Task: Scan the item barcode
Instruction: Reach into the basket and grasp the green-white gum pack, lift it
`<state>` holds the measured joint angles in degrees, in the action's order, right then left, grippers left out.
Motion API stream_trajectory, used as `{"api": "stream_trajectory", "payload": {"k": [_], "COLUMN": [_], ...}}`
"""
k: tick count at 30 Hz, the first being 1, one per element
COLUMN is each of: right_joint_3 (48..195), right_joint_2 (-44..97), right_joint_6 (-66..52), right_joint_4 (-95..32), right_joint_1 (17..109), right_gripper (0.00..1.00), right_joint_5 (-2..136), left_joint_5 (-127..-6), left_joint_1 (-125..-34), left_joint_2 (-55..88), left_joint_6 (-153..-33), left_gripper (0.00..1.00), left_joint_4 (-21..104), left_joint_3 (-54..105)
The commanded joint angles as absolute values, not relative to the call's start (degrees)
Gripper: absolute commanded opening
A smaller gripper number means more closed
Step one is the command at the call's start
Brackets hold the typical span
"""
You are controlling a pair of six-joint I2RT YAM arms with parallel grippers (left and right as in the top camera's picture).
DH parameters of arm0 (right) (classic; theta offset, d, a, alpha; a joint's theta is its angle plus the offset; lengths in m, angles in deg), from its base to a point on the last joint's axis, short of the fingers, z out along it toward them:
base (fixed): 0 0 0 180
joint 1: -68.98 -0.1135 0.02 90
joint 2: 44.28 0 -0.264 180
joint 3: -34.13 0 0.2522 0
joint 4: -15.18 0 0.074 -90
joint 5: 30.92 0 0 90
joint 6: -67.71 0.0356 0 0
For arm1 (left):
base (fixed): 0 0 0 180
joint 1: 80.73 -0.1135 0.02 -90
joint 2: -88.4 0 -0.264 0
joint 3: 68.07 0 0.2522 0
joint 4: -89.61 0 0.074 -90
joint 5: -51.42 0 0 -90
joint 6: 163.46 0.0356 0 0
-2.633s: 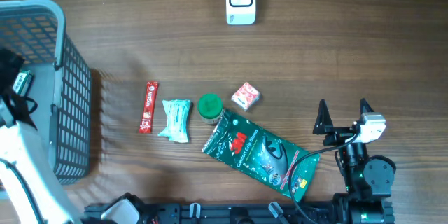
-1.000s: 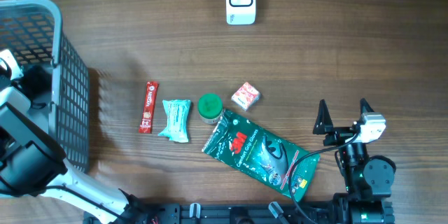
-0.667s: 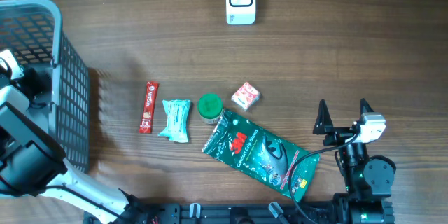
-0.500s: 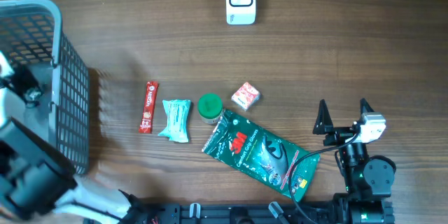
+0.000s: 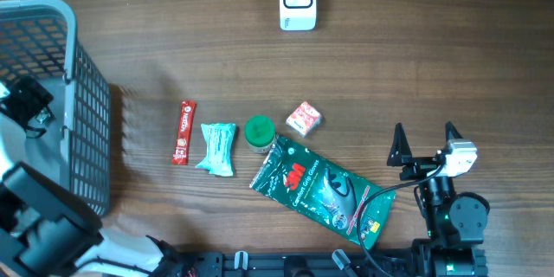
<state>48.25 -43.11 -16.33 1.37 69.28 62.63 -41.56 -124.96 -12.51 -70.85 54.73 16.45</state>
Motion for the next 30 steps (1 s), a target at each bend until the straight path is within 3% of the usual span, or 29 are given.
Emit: {"api": "stream_trajectory", "payload": {"k": [1,6,7,8,9,10,11,13,16,21,26,28,29,30], "right_joint_3": [48.21,48.21,48.21,48.21,48.21,48.21,48.21,48.21,48.21,48.21,48.21,48.21,48.21,48.21], "right_joint_2": [-43.49,-43.49,-43.49,-43.49,-43.49,-43.49,-43.49,-43.49,-43.49,-43.49,-43.49,-43.49,-43.49,-43.49], "right_joint_6": [-16.18,-16.16,-16.16,-16.16,-16.13,-16.16,-16.16,-16.16,-16.13,-16.18,-16.18,-16.13,-16.13,-16.16], "right_joint_4": [1.48,1.48,1.48,1.48,1.48,1.48,1.48,1.48,1.48,1.48,1.48,1.48,1.48,1.48], "right_joint_1": [69.21,69.21,69.21,69.21,69.21,69.21,69.21,69.21,69.21,69.21,69.21,69.21,69.21,69.21], "right_gripper": [1.00,1.00,0.99,1.00,1.00,1.00,1.00,1.00,1.00,1.00,1.00,1.00,1.00,1.00], "right_joint_5": [62.28,62.28,62.28,62.28,62.28,62.28,62.28,62.28,62.28,62.28,62.28,62.28,62.28,62.28], "left_joint_5": [-41.91,-41.78,-41.76,-41.74,-41.70,-41.70,-41.70,-40.12,-35.23,-38.35,-60.80,-79.88,-87.88,-88.01], "left_joint_1": [-125.26,-125.22,-125.22,-125.22,-125.22,-125.22,-125.22,-125.22,-125.22,-125.09,-122.88,-116.72,-108.70,-102.69], "left_joint_2": [-20.70,-27.09,-27.68,-28.00,-28.18,-28.20,-28.18,-27.54,-22.32,-0.94,17.31,22.53,23.36,22.95], "left_joint_6": [-71.35,-71.33,-70.76,-70.67,-70.50,-70.50,-70.50,-70.52,-70.54,-75.22,-80.01,-79.94,-79.79,-78.30], "left_gripper": [0.98,1.00,0.91,0.75,0.32,0.08,0.04,0.16,0.04,0.04,0.04,0.04,0.04,0.04], "left_joint_4": [57.24,63.58,64.08,64.08,63.89,63.89,63.89,63.91,63.19,61.26,53.72,49.44,43.89,38.62], "left_joint_3": [15.99,15.99,15.99,15.99,15.99,15.99,15.99,16.03,17.63,18.63,18.63,18.61,18.61,18.46]}}
